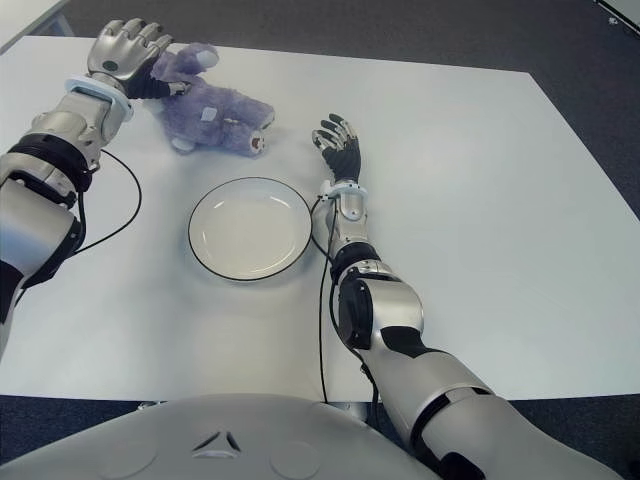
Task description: Put the doll into the plate.
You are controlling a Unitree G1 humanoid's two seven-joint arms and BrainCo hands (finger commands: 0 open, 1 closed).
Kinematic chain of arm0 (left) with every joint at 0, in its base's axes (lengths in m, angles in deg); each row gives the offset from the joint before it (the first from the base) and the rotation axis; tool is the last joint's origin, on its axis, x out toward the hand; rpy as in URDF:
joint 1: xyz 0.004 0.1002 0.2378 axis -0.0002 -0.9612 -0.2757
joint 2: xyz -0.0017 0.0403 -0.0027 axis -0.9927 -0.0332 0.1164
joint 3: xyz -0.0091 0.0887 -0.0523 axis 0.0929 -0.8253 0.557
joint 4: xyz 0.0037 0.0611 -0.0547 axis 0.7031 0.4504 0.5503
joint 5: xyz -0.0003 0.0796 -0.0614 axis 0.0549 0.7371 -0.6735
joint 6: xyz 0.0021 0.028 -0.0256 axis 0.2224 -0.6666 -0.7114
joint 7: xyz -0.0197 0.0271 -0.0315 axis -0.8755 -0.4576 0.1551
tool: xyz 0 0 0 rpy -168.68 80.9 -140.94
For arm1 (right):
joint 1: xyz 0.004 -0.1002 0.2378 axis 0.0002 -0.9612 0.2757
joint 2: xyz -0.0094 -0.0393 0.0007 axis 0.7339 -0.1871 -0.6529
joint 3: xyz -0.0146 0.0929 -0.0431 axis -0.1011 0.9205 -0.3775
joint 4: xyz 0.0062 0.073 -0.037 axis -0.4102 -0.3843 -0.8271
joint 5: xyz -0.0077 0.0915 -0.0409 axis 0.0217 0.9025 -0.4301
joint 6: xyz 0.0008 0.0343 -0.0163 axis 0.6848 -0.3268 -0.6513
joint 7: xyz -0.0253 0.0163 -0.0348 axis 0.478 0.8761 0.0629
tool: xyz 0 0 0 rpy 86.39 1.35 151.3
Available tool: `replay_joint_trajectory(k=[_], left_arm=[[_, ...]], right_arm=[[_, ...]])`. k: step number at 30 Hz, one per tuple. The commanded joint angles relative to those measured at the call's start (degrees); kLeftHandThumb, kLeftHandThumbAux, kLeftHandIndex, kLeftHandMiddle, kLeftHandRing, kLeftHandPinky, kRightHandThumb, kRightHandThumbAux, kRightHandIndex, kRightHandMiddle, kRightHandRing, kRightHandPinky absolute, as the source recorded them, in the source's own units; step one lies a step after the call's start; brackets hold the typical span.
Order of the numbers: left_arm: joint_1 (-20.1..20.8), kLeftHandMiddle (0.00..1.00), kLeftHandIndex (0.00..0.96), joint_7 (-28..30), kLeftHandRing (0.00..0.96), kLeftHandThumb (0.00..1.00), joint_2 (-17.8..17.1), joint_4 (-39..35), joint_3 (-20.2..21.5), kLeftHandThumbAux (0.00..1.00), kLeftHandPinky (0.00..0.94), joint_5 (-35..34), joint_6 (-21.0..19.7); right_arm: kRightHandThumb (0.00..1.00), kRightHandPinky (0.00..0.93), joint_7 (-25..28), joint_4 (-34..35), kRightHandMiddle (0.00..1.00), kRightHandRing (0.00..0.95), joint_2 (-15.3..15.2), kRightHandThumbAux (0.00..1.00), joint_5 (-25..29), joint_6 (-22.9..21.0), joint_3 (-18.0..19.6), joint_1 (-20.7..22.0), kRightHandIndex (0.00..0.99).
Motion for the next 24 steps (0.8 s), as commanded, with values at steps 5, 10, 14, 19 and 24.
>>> replay_joint_trajectory(k=[5, 10, 14, 19, 24], left_arm=[[-0.8, 0.000, 0.000, 3.9, 0.000, 0.251, 2.6, 1.1, 0.5, 0.147, 0.000, -0.6, -1.2], [-1.8, 0.000, 0.000, 4.5, 0.000, 0.245, 3.7, 1.1, 1.2, 0.143, 0.000, -1.5, -1.2], [-2.0, 0.000, 0.000, 4.9, 0.000, 0.253, 4.1, 1.1, 1.7, 0.146, 0.000, -2.1, -0.9], [-2.1, 0.000, 0.000, 5.2, 0.000, 0.267, 5.0, 1.0, 2.4, 0.155, 0.000, -3.1, -0.2], [-2.3, 0.000, 0.000, 5.5, 0.000, 0.282, 5.5, 0.9, 3.2, 0.165, 0.000, -3.8, 0.4]], right_arm=[[0.441, 0.290, -0.7, -6.8, 0.263, 0.272, 3.3, 0.836, 1.2, -7.5, 1.3, -11.6, 0.200], [0.438, 0.283, -0.7, -6.8, 0.265, 0.273, 3.3, 0.832, 1.2, -7.5, 1.4, -11.7, 0.199], [0.444, 0.283, -0.6, -6.8, 0.267, 0.272, 3.3, 0.835, 1.3, -7.3, 1.5, -11.8, 0.204], [0.472, 0.283, -0.3, -6.8, 0.272, 0.274, 3.3, 0.840, 1.5, -7.2, 1.6, -11.9, 0.206], [0.484, 0.284, -0.5, -6.8, 0.273, 0.275, 3.3, 0.841, 1.5, -7.2, 1.6, -11.8, 0.205]])
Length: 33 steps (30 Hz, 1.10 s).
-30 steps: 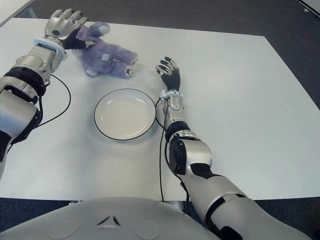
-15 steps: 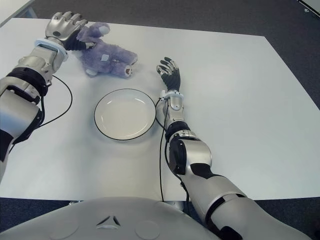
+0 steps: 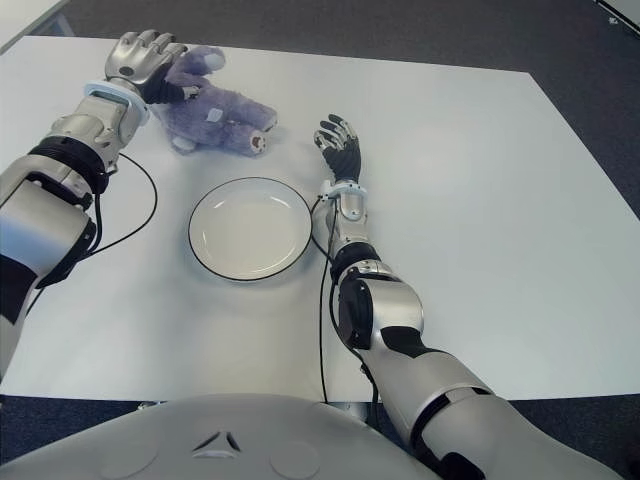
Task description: Put the doll into the plate.
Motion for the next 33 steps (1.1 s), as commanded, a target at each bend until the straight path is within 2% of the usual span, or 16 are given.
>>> replay_joint_trajectory(k=[1, 6, 20, 24, 33], left_arm=[[-2.4, 0.000, 0.000, 2.8, 0.000, 0.285, 2.1, 0.7, 1.6, 0.167, 0.000, -1.9, 1.4], [-3.1, 0.000, 0.000, 3.2, 0.000, 0.308, 3.8, 0.7, 3.5, 0.182, 0.000, -4.0, 2.5], [-5.2, 0.000, 0.000, 2.6, 0.000, 0.278, 8.8, 0.5, 8.2, 0.194, 0.000, -8.7, 4.6], [-6.3, 0.000, 0.000, 3.7, 0.000, 0.274, 10.4, 0.4, 10.7, 0.205, 0.000, -11.2, 5.2], [-9.2, 0.000, 0.000, 4.7, 0.000, 0.277, 12.1, 0.3, 14.0, 0.224, 0.000, -14.5, 5.9]], right_arm=[[0.485, 0.284, -0.7, -6.8, 0.273, 0.275, 3.3, 0.841, 1.3, -7.3, 1.4, -11.8, 0.205], [0.485, 0.247, -1.1, -6.8, 0.261, 0.255, 3.4, 0.860, 1.0, -7.3, 1.1, -11.9, 0.200], [0.495, 0.263, -1.8, -6.8, 0.263, 0.256, 3.4, 0.865, 0.2, -6.9, 0.4, -12.1, 0.208], [0.502, 0.262, -2.1, -6.8, 0.263, 0.255, 3.4, 0.867, -0.1, -6.9, 0.0, -12.1, 0.211], [0.513, 0.260, -2.3, -6.7, 0.260, 0.255, 3.4, 0.882, 0.0, -6.4, -0.1, -12.4, 0.190]])
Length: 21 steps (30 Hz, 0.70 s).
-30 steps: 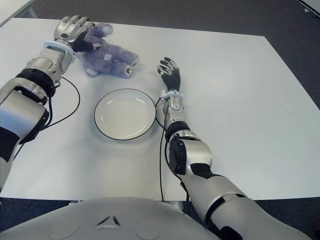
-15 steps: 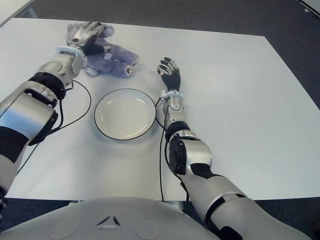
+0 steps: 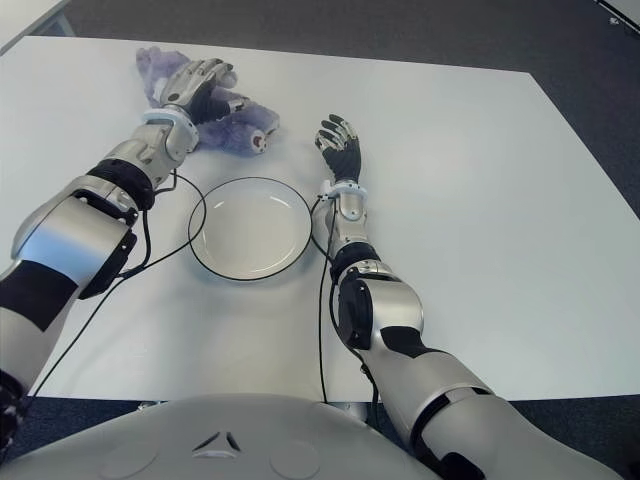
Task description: Put the doll into the plate.
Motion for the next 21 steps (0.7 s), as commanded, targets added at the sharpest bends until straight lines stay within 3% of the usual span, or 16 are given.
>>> replay_joint_trajectory(k=[1, 16, 19, 21], left_arm=[[-5.7, 0.000, 0.000, 3.0, 0.000, 0.279, 2.1, 0.5, 2.9, 0.225, 0.000, -3.2, 0.5], [-11.7, 0.000, 0.000, 1.0, 0.000, 0.347, 4.1, -0.1, 9.9, 0.259, 0.016, -9.1, 2.3], [-12.5, 0.000, 0.000, -0.3, 0.017, 0.385, 3.6, 0.0, 10.0, 0.277, 0.132, -8.6, 2.3], [-12.8, 0.000, 0.000, -0.9, 0.023, 0.391, 3.2, 0.1, 9.9, 0.279, 0.151, -8.3, 2.1]], right_arm=[[0.516, 0.261, -1.2, -6.8, 0.259, 0.255, 3.4, 0.882, 0.2, -6.4, 0.3, -12.4, 0.189], [0.495, 0.272, -1.6, -6.7, 0.259, 0.261, 3.1, 0.870, 0.0, -6.3, 0.1, -12.5, 0.177], [0.490, 0.276, -1.6, -6.7, 0.257, 0.261, 3.0, 0.866, 0.0, -6.3, 0.0, -12.5, 0.179], [0.487, 0.276, -1.6, -6.7, 0.256, 0.261, 2.9, 0.866, 0.1, -6.2, 0.0, -12.5, 0.180]])
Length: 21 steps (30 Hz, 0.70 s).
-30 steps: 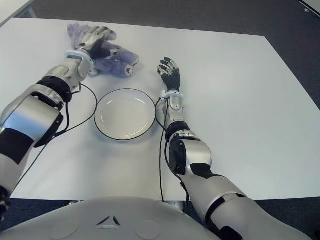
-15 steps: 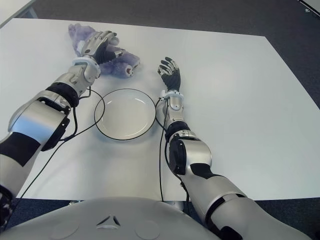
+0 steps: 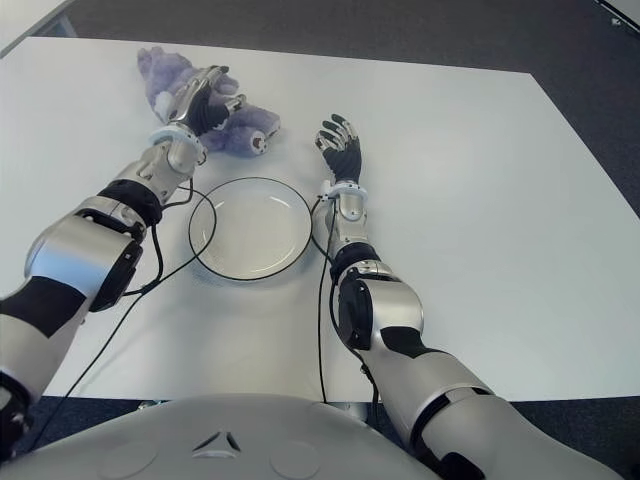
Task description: Put the doll into the plate.
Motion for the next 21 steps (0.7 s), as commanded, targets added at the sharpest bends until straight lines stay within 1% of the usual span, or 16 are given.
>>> replay_joint_trajectory(k=[1, 2, 3, 4, 6, 8, 10, 11, 12, 15, 17, 19, 20, 21], left_arm=[[-7.1, 0.016, 0.000, -0.1, 0.102, 0.490, 0.9, 2.7, 0.4, 0.309, 0.253, -0.3, -2.1], [-7.2, 0.090, 0.011, -0.6, 0.205, 0.574, 0.6, 2.7, 0.3, 0.331, 0.349, 0.0, -2.4], [-7.1, 0.103, 0.013, -1.1, 0.222, 0.589, 0.4, 2.8, 0.1, 0.334, 0.365, 0.3, -2.7], [-7.1, 0.144, 0.045, -1.4, 0.255, 0.665, 0.3, 2.8, 0.1, 0.342, 0.402, 0.4, -2.8], [-7.1, 0.167, 0.065, -1.8, 0.269, 0.696, 0.1, 2.9, 0.0, 0.346, 0.419, 0.5, -3.2], [-7.1, 0.178, 0.076, -2.2, 0.275, 0.706, -0.1, 3.0, -0.2, 0.347, 0.427, 0.7, -3.6], [-7.3, 0.230, 0.131, -2.9, 0.301, 0.755, -0.4, 3.1, -0.4, 0.355, 0.439, 1.1, -4.2], [-7.4, 0.233, 0.135, -3.4, 0.303, 0.759, -0.6, 3.2, -0.8, 0.355, 0.439, 1.5, -4.7], [-7.4, 0.251, 0.160, -3.8, 0.315, 0.772, -0.7, 3.3, -1.1, 0.362, 0.443, 1.8, -5.0], [-7.6, 0.252, 0.178, -5.6, 0.315, 0.779, -1.0, 3.4, -3.4, 0.368, 0.442, 4.3, -6.8], [-7.7, 0.233, 0.174, -6.6, 0.297, 0.758, -1.3, 3.6, -5.1, 0.361, 0.387, 6.1, -8.0], [-7.6, 0.227, 0.170, -7.2, 0.293, 0.752, -1.7, 3.7, -7.0, 0.358, 0.375, 8.3, -9.5], [-7.5, 0.168, 0.142, -7.3, 0.231, 0.724, -1.8, 3.8, -8.0, 0.341, 0.290, 9.3, -10.3], [-7.3, 0.158, 0.137, -7.2, 0.221, 0.720, -2.1, 3.9, -9.2, 0.339, 0.275, 10.6, -11.2]], right_arm=[[0.486, 0.285, -0.9, -6.7, 0.257, 0.265, 2.9, 0.865, 0.1, -6.2, 0.3, -12.5, 0.182], [0.486, 0.291, -0.9, -6.7, 0.261, 0.269, 2.8, 0.865, 0.2, -6.1, 0.3, -12.5, 0.185], [0.486, 0.292, -0.9, -6.7, 0.262, 0.270, 2.8, 0.865, 0.2, -6.1, 0.4, -12.5, 0.185], [0.488, 0.294, -0.9, -6.7, 0.266, 0.274, 2.8, 0.865, 0.3, -6.1, 0.4, -12.5, 0.187], [0.491, 0.297, -0.7, -6.7, 0.268, 0.276, 2.7, 0.866, 0.4, -6.1, 0.5, -12.5, 0.187], [0.499, 0.298, -0.6, -6.7, 0.269, 0.277, 2.6, 0.865, 0.6, -6.1, 0.6, -12.5, 0.186], [0.522, 0.302, -0.5, -6.7, 0.273, 0.281, 2.6, 0.867, 0.8, -6.0, 0.8, -12.5, 0.187], [0.524, 0.301, -0.4, -6.6, 0.273, 0.281, 2.6, 0.867, 1.0, -6.0, 0.9, -12.5, 0.187], [0.526, 0.296, -0.4, -6.6, 0.273, 0.280, 2.5, 0.868, 1.1, -6.0, 1.0, -12.6, 0.185], [0.527, 0.293, -0.1, -6.6, 0.274, 0.279, 2.5, 0.869, 1.4, -6.0, 1.2, -12.6, 0.180], [0.545, 0.291, 0.0, -6.6, 0.275, 0.278, 2.5, 0.870, 1.5, -6.0, 1.4, -12.7, 0.177], [0.550, 0.291, 0.1, -6.6, 0.275, 0.278, 2.5, 0.870, 1.7, -6.0, 1.5, -12.7, 0.176], [0.559, 0.289, 0.1, -6.6, 0.274, 0.276, 2.5, 0.870, 1.7, -6.0, 1.6, -12.7, 0.176], [0.563, 0.289, 0.1, -6.6, 0.274, 0.276, 2.5, 0.869, 1.8, -6.1, 1.7, -12.7, 0.176]])
